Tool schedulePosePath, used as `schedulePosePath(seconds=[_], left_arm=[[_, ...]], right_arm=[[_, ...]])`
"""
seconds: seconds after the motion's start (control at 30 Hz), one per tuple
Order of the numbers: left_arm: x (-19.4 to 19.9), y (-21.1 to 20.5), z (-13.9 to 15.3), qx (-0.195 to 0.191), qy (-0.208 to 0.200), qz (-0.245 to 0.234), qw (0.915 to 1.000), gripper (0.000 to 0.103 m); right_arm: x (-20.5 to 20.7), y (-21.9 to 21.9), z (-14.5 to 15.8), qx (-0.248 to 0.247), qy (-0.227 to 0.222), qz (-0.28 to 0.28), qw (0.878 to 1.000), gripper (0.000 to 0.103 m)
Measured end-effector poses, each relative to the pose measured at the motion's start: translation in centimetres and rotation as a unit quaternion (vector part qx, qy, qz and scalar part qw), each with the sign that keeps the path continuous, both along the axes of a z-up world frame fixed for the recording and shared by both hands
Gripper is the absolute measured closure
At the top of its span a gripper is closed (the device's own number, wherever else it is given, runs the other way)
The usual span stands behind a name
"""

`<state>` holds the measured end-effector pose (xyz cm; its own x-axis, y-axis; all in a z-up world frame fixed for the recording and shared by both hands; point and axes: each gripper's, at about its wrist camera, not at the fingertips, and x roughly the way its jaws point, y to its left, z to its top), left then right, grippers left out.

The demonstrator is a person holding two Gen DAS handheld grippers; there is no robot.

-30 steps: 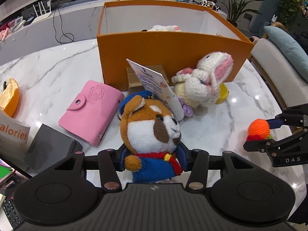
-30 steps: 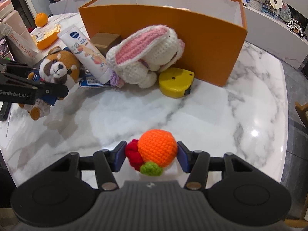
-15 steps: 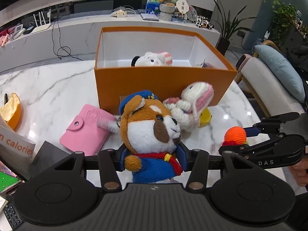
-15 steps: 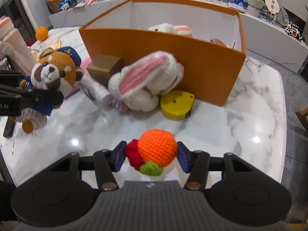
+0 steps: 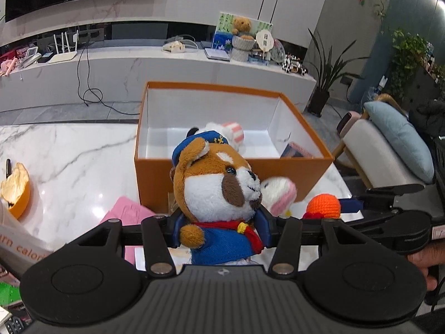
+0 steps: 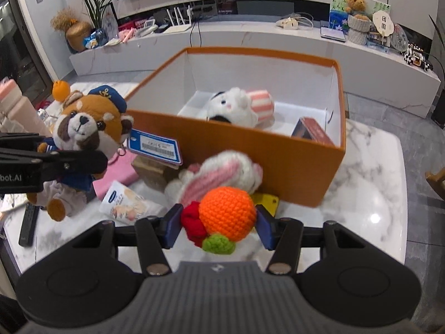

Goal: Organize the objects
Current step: 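Carry the dog plush with the left gripper while the right gripper carries the crocheted fruit over the box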

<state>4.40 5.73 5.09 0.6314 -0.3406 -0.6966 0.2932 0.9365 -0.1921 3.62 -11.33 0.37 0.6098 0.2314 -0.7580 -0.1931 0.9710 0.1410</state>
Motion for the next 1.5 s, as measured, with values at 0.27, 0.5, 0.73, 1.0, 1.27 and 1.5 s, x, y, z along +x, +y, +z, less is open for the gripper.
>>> schedulePosePath(seconds=[0.27, 0.5, 0.73, 1.0, 1.27, 1.5], left_arm=[[1.2, -0.3, 0.4, 0.002, -0.009, 0.017, 0.9998, 0.045], [2.6, -0.3, 0.9, -0.005, -0.014, 0.032, 0.9994, 0.045], [3.4, -0.7, 1.4, -0.004, -0.023, 0.036, 0.9991, 0.045], [4.8, -0.5, 2.8, -0.013, -0.04, 0.055, 0.9976, 0.045], [5.9, -0.5, 3.2, -0.015, -0.055, 0.071, 0.9958, 0.045], [6.8, -1.1, 1.7, 0.0, -0.074, 0.091, 0.9931, 0.045]], right_arm=[[1.0, -0.2, 1.3, 0.006, -0.015, -0.01, 1.0, 0.046], [2.3, -0.8, 2.1, 0.009, -0.026, -0.025, 0.999, 0.046], [3.7, -1.1, 2.8, 0.013, -0.035, -0.036, 0.999, 0.046], [5.5, -1.3, 4.0, 0.022, -0.047, -0.047, 0.998, 0.046], [7.1, -1.6, 4.5, 0.029, -0.059, -0.056, 0.996, 0.046], [7.4, -1.9, 3.5, 0.043, -0.106, -0.073, 0.991, 0.046]])
